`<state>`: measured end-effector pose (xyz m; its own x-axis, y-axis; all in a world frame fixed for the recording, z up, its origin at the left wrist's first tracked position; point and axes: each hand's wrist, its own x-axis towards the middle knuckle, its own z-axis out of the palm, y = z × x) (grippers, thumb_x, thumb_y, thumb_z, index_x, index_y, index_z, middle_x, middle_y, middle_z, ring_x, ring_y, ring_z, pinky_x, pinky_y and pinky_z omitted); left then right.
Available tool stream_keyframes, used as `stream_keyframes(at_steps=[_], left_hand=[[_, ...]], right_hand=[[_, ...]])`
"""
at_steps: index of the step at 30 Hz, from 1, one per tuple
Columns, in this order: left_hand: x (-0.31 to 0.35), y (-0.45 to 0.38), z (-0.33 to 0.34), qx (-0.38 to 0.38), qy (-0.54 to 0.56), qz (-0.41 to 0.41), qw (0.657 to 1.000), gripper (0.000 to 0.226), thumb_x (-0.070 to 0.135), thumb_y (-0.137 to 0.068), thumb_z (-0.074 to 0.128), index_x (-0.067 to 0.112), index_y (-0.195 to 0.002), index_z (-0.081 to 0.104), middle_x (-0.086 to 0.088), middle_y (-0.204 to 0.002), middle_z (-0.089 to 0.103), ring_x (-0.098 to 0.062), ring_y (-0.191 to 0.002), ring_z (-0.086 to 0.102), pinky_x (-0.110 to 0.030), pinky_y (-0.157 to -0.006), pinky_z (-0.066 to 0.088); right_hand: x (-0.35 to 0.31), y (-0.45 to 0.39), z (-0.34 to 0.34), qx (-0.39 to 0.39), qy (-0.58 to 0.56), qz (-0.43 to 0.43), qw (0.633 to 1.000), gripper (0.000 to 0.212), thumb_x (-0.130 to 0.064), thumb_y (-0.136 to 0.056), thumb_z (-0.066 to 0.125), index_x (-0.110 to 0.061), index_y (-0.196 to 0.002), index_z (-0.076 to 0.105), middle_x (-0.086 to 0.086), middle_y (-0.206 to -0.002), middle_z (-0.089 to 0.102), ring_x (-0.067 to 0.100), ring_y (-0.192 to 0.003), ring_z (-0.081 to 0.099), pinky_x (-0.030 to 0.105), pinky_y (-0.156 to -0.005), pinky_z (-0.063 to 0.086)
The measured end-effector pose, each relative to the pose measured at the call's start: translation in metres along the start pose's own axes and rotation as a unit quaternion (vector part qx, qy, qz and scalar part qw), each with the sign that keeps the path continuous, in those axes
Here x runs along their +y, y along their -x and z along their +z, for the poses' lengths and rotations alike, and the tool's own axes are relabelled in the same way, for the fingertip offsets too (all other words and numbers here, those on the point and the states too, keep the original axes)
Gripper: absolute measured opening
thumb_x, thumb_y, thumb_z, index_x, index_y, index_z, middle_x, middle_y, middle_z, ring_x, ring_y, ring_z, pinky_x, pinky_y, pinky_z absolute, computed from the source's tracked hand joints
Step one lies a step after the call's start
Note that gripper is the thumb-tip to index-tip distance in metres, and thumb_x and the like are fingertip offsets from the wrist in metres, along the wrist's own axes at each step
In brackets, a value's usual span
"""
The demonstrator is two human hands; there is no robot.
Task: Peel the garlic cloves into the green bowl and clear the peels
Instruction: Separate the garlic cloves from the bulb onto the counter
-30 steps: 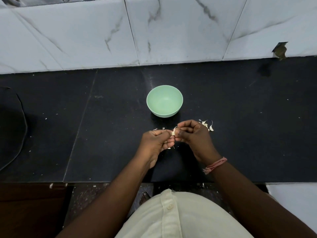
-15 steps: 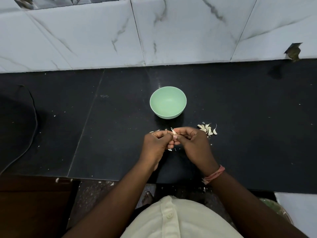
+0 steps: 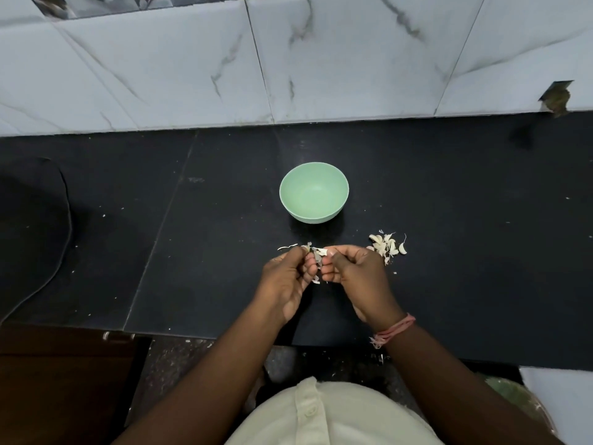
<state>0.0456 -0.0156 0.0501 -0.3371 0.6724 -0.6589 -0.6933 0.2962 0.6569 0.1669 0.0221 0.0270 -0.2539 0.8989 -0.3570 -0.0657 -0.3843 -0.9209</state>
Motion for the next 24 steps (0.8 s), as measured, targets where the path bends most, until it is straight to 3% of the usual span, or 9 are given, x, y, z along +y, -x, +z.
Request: stream_keyframes(at_steps=[5, 8, 13, 18, 24], left_hand=[[0.013, -0.010, -0.016, -0.038, -0.098, 0.029, 0.994, 0.014, 0.010, -0.093, 0.069, 0.000, -0.102, 0.070, -0.013, -0.082, 0.071, -0.015, -0.074, 0.069, -0.027, -0.074, 0.061], [0.013, -0.012, -0.022, -0.075, -0.162, 0.019, 0.984, 0.018, 0.013, -0.092, 0.070, 0.004, -0.107, 0.072, -0.013, -0.092, 0.074, -0.016, -0.079, 0.069, -0.029, -0.073, 0.060], [0.017, -0.014, -0.020, -0.068, -0.167, 0.017, 0.983, 0.007, 0.002, -0.090, 0.069, -0.002, -0.095, 0.073, -0.014, -0.082, 0.072, -0.014, -0.069, 0.065, -0.021, -0.062, 0.058], [0.009, -0.008, -0.014, -0.061, -0.126, -0.009, 0.990, 0.009, -0.004, -0.093, 0.062, -0.004, -0.095, 0.071, -0.012, -0.078, 0.072, -0.013, -0.065, 0.067, -0.019, -0.060, 0.056], [0.007, -0.005, -0.006, -0.021, -0.183, 0.020, 0.983, 0.017, -0.008, -0.092, 0.060, 0.000, -0.084, 0.073, -0.011, -0.070, 0.072, -0.014, -0.061, 0.066, -0.019, -0.057, 0.055]], right_hand=[[-0.001, 0.002, 0.009, 0.042, 0.068, -0.031, 0.996, 0.015, -0.002, -0.098, 0.059, -0.003, -0.091, 0.073, 0.010, -0.075, 0.072, 0.014, -0.063, 0.064, 0.026, -0.062, 0.058], [-0.004, 0.004, 0.015, 0.045, 0.112, -0.068, 0.990, 0.016, 0.000, -0.096, 0.060, -0.004, -0.093, 0.075, 0.009, -0.072, 0.073, 0.010, -0.061, 0.065, 0.023, -0.060, 0.057], [-0.005, 0.007, 0.020, 0.043, 0.132, -0.083, 0.987, 0.018, 0.000, -0.095, 0.060, -0.005, -0.092, 0.076, 0.012, -0.070, 0.073, 0.014, -0.061, 0.066, 0.028, -0.062, 0.059], [-0.011, 0.007, 0.011, 0.037, 0.064, -0.055, 0.996, 0.009, 0.001, -0.094, 0.063, 0.000, -0.090, 0.071, 0.023, -0.076, 0.072, 0.023, -0.063, 0.067, 0.030, -0.061, 0.060], [-0.009, 0.011, 0.007, -0.003, 0.048, -0.023, 0.999, 0.018, 0.005, -0.096, 0.056, 0.000, -0.086, 0.070, 0.017, -0.069, 0.069, 0.021, -0.063, 0.065, 0.031, -0.062, 0.060]])
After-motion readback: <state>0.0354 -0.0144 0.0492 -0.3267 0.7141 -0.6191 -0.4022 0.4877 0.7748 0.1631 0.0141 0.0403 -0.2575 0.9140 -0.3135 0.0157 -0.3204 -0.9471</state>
